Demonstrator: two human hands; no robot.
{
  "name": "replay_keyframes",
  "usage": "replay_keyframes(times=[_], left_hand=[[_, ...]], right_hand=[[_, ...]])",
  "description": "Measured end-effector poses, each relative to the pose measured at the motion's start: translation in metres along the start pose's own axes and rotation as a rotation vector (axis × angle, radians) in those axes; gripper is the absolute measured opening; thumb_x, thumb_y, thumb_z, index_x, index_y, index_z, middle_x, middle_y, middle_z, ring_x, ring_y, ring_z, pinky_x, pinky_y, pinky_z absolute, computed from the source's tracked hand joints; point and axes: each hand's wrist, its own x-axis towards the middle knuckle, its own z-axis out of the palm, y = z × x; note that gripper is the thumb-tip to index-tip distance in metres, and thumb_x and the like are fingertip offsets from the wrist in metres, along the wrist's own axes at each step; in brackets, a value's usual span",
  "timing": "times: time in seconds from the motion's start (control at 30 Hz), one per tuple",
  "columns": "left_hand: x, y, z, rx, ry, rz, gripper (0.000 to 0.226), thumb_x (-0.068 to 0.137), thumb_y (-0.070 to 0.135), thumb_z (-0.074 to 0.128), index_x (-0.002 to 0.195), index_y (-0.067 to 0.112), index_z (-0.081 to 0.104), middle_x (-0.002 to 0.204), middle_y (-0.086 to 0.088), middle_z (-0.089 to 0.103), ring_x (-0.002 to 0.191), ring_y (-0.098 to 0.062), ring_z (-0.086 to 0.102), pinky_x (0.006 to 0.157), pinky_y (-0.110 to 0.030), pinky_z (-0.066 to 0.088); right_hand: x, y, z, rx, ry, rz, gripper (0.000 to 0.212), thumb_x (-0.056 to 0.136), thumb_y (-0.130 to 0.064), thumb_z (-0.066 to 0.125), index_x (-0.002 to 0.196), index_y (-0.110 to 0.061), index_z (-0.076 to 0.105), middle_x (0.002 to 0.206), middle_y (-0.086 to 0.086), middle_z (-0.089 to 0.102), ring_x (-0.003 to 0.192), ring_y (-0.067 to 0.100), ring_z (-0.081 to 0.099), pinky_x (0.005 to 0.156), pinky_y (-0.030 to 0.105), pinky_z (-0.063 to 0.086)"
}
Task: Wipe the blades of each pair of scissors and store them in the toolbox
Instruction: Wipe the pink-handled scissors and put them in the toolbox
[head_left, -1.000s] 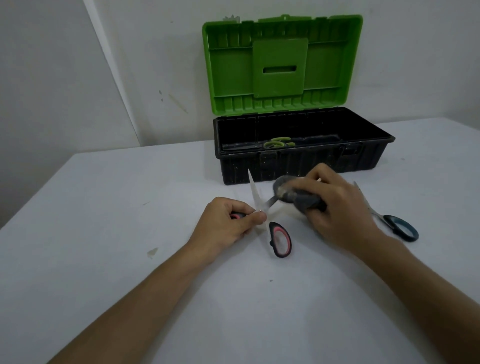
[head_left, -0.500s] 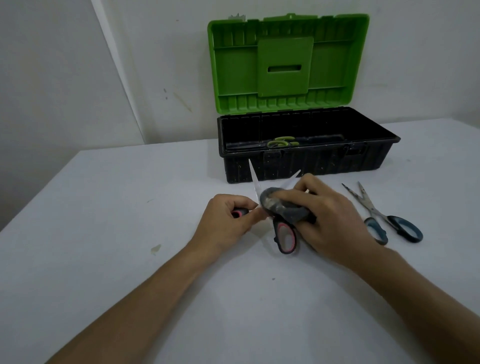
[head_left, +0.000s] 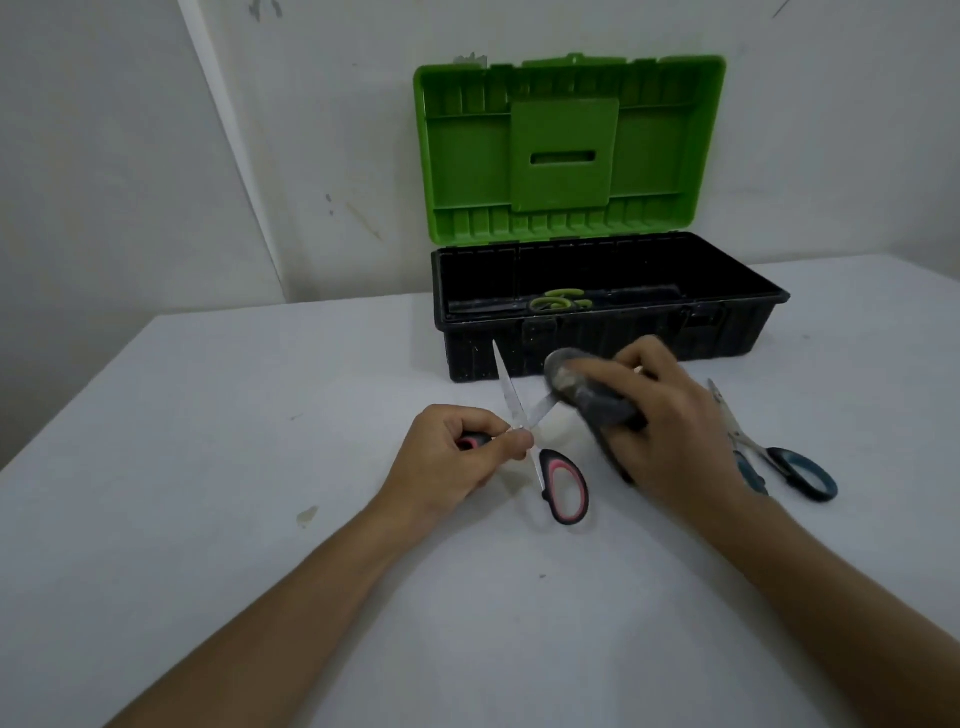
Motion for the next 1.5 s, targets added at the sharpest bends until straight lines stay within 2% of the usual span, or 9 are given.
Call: replay_keyframes(times=[0.13, 0.3, 0.5, 0.67, 0.9, 1.0, 1.23, 1.37, 1.5], left_hand=[[0.001, 0.000, 0.001, -0.013, -0.009, -0.044, 0.019, 0.084, 0.022, 0.076, 0.071, 0.008, 0.076, 0.043, 0.000, 0.038, 0.037, -0.010, 0.027, 0.040, -0.017, 0.026], [0.001, 0.002, 0.001, -0.020, 0.021, -0.030, 0.019, 0.085, 0.020, 0.075, 0.068, 0.011, 0.075, 0.042, 0.002, 0.039, 0.039, -0.011, 0.028, 0.041, -0.018, 0.025], [0.002, 0.003, 0.003, 0.015, 0.015, -0.076, 0.019, 0.084, 0.022, 0.076, 0.072, 0.008, 0.075, 0.043, 0.003, 0.040, 0.039, -0.010, 0.028, 0.041, -0.017, 0.026], [0.000, 0.008, 0.002, -0.068, -0.021, -0.115, 0.017, 0.085, 0.018, 0.074, 0.072, 0.007, 0.074, 0.045, 0.000, 0.044, 0.037, -0.009, 0.029, 0.036, -0.016, 0.025], [-0.004, 0.012, 0.003, -0.040, -0.034, -0.140, 0.019, 0.086, 0.020, 0.074, 0.076, 0.004, 0.075, 0.046, 0.001, 0.051, 0.036, -0.011, 0.032, 0.037, -0.017, 0.025], [-0.002, 0.016, 0.001, -0.046, -0.016, -0.184, 0.016, 0.085, 0.020, 0.076, 0.075, 0.008, 0.073, 0.055, -0.002, 0.063, 0.037, -0.010, 0.036, 0.037, -0.018, 0.027], [0.002, 0.027, -0.011, 0.067, -0.069, -0.314, 0.010, 0.083, 0.015, 0.078, 0.079, 0.009, 0.070, 0.071, -0.010, 0.075, 0.034, -0.006, 0.037, 0.036, -0.017, 0.028], [0.001, 0.035, -0.003, 0.125, -0.084, -0.235, 0.005, 0.085, 0.007, 0.073, 0.080, 0.009, 0.072, 0.074, -0.010, 0.076, 0.037, -0.003, 0.037, 0.041, -0.013, 0.032], [0.000, 0.037, 0.000, 0.167, -0.074, -0.179, 0.004, 0.086, 0.010, 0.073, 0.083, 0.008, 0.074, 0.071, -0.008, 0.076, 0.043, -0.003, 0.045, 0.045, -0.012, 0.037]], right_hand=[[0.000, 0.012, -0.010, -0.024, 0.098, 0.085, 0.036, 0.089, -0.026, 0.059, 0.121, -0.012, 0.069, 0.097, 0.007, 0.053, 0.072, 0.019, 0.050, 0.055, 0.022, 0.036], [-0.004, -0.007, 0.001, 0.020, -0.083, -0.105, 0.036, 0.088, -0.034, 0.058, 0.119, -0.020, 0.071, 0.098, 0.003, 0.054, 0.074, 0.008, 0.043, 0.052, 0.020, 0.040], [-0.001, 0.011, -0.001, 0.014, 0.081, 0.151, 0.034, 0.089, -0.019, 0.069, 0.123, -0.015, 0.068, 0.098, 0.003, 0.052, 0.073, 0.017, 0.051, 0.058, 0.013, 0.033], [-0.003, -0.002, -0.002, -0.035, -0.037, -0.150, 0.035, 0.087, -0.029, 0.063, 0.118, -0.016, 0.073, 0.097, 0.008, 0.057, 0.077, 0.009, 0.042, 0.056, 0.017, 0.035], [-0.002, 0.017, -0.006, 0.002, 0.120, 0.142, 0.035, 0.088, -0.020, 0.068, 0.123, -0.017, 0.069, 0.099, 0.004, 0.052, 0.076, 0.019, 0.052, 0.056, 0.032, 0.046], [-0.004, 0.017, -0.011, 0.003, 0.143, 0.122, 0.036, 0.087, -0.014, 0.072, 0.123, -0.016, 0.068, 0.099, 0.005, 0.053, 0.076, 0.017, 0.050, 0.054, 0.033, 0.046], [0.002, -0.010, -0.016, -0.124, 0.002, -0.294, 0.035, 0.087, -0.030, 0.065, 0.119, -0.019, 0.071, 0.101, 0.006, 0.051, 0.083, 0.018, 0.047, 0.054, 0.021, 0.032], [0.000, -0.013, -0.007, -0.137, -0.171, -0.271, 0.032, 0.084, -0.033, 0.066, 0.115, -0.026, 0.071, 0.104, 0.006, 0.054, 0.086, 0.019, 0.049, 0.052, 0.021, 0.029], [0.003, -0.015, -0.011, -0.156, -0.198, -0.184, 0.035, 0.085, -0.034, 0.051, 0.113, -0.025, 0.070, 0.100, 0.004, 0.052, 0.082, 0.019, 0.047, 0.048, 0.021, 0.027]])
